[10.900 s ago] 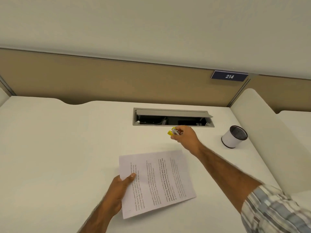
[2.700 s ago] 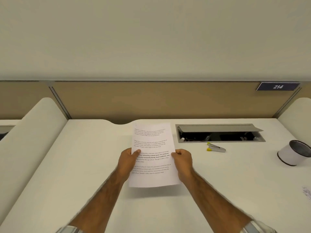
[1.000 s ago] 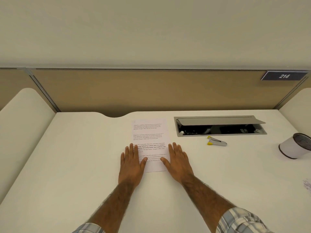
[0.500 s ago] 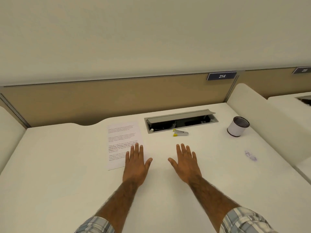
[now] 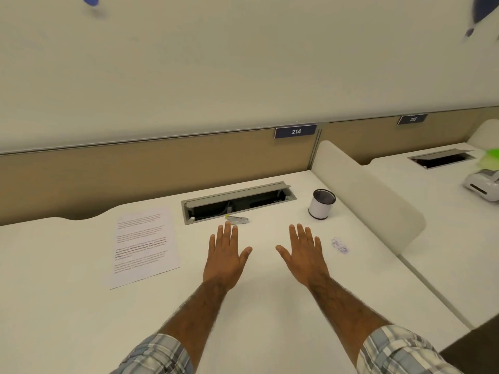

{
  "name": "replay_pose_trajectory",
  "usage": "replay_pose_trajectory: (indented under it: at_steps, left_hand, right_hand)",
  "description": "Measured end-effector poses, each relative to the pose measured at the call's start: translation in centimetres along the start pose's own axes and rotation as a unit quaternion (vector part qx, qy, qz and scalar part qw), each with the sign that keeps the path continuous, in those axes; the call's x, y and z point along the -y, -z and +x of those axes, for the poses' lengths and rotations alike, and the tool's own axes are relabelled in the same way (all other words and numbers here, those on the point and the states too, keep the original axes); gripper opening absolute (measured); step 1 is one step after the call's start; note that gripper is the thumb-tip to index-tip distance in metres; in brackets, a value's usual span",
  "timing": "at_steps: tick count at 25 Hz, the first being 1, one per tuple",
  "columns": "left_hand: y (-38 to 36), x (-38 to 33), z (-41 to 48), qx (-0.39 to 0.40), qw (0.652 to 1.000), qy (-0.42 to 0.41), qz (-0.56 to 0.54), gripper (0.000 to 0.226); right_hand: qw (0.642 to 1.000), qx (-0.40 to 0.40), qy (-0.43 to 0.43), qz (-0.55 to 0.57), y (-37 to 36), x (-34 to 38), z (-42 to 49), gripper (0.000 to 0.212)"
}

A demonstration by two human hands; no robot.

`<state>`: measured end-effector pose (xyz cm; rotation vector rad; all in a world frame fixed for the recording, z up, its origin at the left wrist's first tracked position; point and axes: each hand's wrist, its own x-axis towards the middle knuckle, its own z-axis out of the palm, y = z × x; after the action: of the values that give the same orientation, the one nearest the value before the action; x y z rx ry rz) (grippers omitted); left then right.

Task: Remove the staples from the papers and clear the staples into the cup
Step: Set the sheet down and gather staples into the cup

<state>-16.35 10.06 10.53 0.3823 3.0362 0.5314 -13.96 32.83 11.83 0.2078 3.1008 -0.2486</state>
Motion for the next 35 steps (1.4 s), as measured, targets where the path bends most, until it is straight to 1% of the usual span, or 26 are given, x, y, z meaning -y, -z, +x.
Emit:
replay_pose_trajectory:
  at_steps: [3,4,7,9,11,14,18,20,23,24,26,30,33,35]
  left_hand:
    - [-2.6,-5.7,1.9,0.006,1.000,-0.003,0.003,0.119]
    - [-3.5,-7.5,2.5,0.010,1.000,0.000,0.000,0.119]
    - [-6.2,-12.1,4.0,0.009,1.000,0.017,0.002,0.119]
    - [-8.1,-14.8,4.6,0.023,0.999,0.026,0.000,0.122]
    - [-10.0,-16.9,5.0,0.037,0.999,0.028,0.002,0.123]
    - [-13.3,-19.0,6.0,0.062,0.998,0.020,0.005,0.123]
    - [-17.3,-19.8,7.5,0.087,0.996,0.007,0.021,0.119]
    - [-18.7,-20.1,8.4,0.092,0.995,0.011,0.027,0.114]
    - [-20.0,-20.6,9.4,0.090,0.994,0.021,0.051,0.097]
    - [-20.2,-20.7,9.6,0.083,0.995,0.021,0.059,0.094]
    - [-20.5,-20.7,9.7,0.069,0.995,0.021,0.069,0.093]
    - [-20.9,-20.6,9.7,0.046,0.997,0.020,0.066,0.091]
    - [-20.9,-20.5,9.7,0.044,0.997,0.017,0.066,0.090]
    - [-21.0,-20.5,9.7,0.037,0.997,0.015,0.062,0.090]
  right_hand:
    - [1.000,0.007,0.014,0.000,0.6,-5.6,1.5,0.087]
    - [1.000,0.011,0.021,0.000,0.8,-7.6,2.1,0.084]
    - [0.999,0.007,0.054,-0.001,1.0,-13.3,4.2,0.064]
    - [0.998,0.015,0.067,0.007,0.9,-16.9,5.3,0.058]
    - [0.997,0.024,0.056,0.038,0.2,-19.9,5.6,0.060]
    - [0.994,0.045,0.023,0.092,-1.1,-23.7,5.9,0.071]
    - [0.993,0.073,-0.008,0.090,-3.9,-27.6,5.3,0.080]
    - [0.994,0.079,-0.015,0.070,-5.3,-28.8,4.6,0.086]
    - [0.996,0.087,-0.008,0.021,-7.0,-30.1,3.9,0.091]
    - [0.997,0.080,-0.005,0.005,-7.5,-30.1,3.9,0.092]
    - [0.998,0.061,0.001,-0.015,-8.1,-29.6,4.1,0.094]
    - [0.998,0.051,0.013,-0.022,-8.8,-27.5,5.5,0.100]
    - [0.998,0.047,0.037,-0.016,-8.9,-26.2,6.3,0.100]
    - [0.998,0.036,0.056,-0.017,-8.7,-26.7,7.2,0.098]
